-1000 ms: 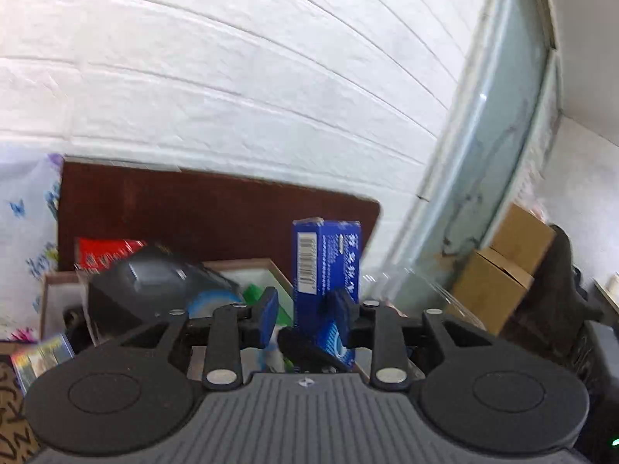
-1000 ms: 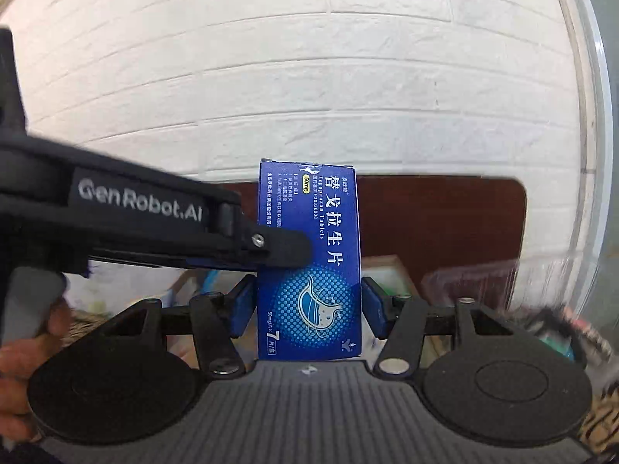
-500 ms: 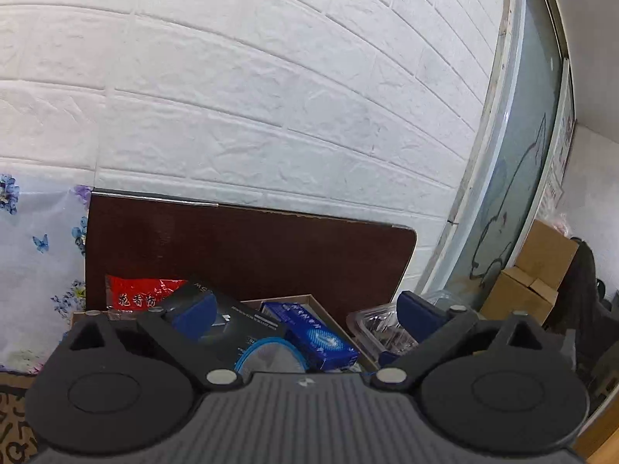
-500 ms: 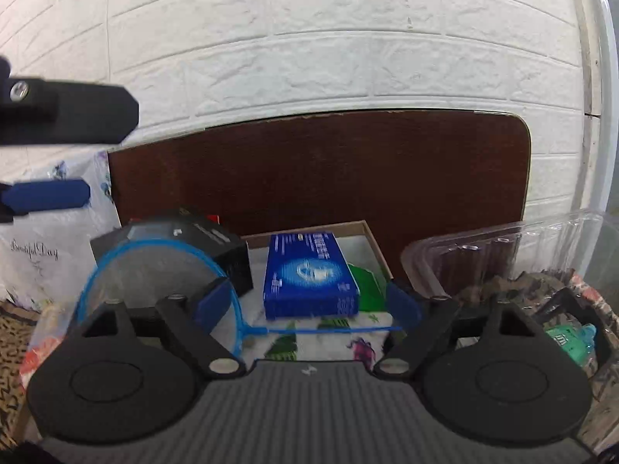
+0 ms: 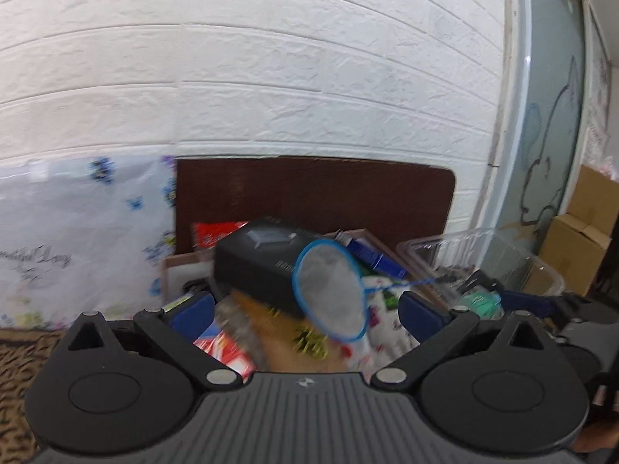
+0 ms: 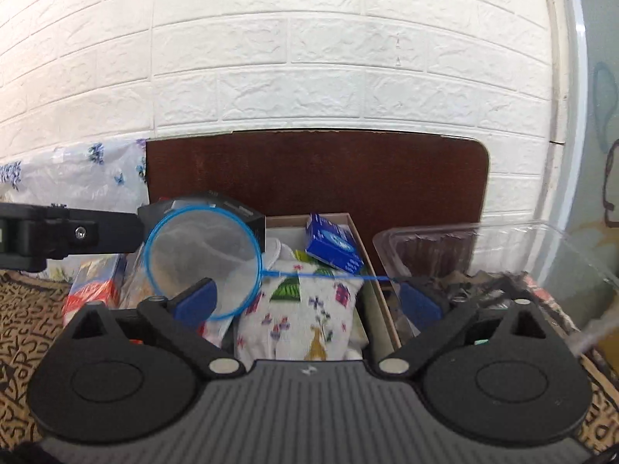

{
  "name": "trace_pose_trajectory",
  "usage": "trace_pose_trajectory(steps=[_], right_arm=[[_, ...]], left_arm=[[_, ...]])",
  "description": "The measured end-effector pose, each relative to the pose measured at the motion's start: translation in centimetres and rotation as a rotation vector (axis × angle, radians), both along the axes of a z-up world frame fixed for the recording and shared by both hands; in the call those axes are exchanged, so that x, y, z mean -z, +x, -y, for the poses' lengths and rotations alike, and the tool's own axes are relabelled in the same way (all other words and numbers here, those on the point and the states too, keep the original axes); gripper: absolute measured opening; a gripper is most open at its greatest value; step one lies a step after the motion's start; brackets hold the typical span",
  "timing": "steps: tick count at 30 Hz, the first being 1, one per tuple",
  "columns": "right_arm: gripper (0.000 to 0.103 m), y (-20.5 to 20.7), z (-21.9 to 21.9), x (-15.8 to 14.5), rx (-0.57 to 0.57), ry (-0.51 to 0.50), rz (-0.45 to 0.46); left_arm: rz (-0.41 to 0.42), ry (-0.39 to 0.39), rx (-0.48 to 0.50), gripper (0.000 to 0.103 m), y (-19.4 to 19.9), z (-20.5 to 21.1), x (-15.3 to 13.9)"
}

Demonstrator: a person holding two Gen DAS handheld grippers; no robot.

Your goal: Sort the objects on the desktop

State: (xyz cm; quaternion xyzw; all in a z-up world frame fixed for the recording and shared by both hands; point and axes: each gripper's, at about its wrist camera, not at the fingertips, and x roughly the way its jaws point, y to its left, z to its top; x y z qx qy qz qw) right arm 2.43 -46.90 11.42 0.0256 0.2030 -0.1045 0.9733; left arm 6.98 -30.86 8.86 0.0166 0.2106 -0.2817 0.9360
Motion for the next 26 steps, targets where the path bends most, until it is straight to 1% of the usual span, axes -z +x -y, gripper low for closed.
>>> trace_pose_trajectory(steps=[4,11,14,18,26], right_arm=[[0.101,-3.7,-1.9,-0.2,-0.008,-0.035,-0.019],[0.101,-8.6,-5.4,0.8,-0.013,-0.101,-0.072],[0.101,-9.7,-6.5,1.1,-0.005,-0.115,-0.097],[0.101,-10.8,-7.7,1.2,0.009,-0.104,-0.108],[0.101,-11.9,-9.1,0.9,0.035,-0.106,-0.117]], left_arm=[[-0.003,0.041,-0.038,0.103,-2.5,-1.5,0.7],[-0.038,0.065,-0.051,0.103,-6.1,-3.7,2.3],[-0.056,0.070,-0.051,0.103,-7.1,-4.5,2.9],[-0.089,0.058,-0.047,0.103,-7.9,-5.4,3.3],[-0.086,0.032,-0.040,0.103,-9.0,-6.5,3.2]])
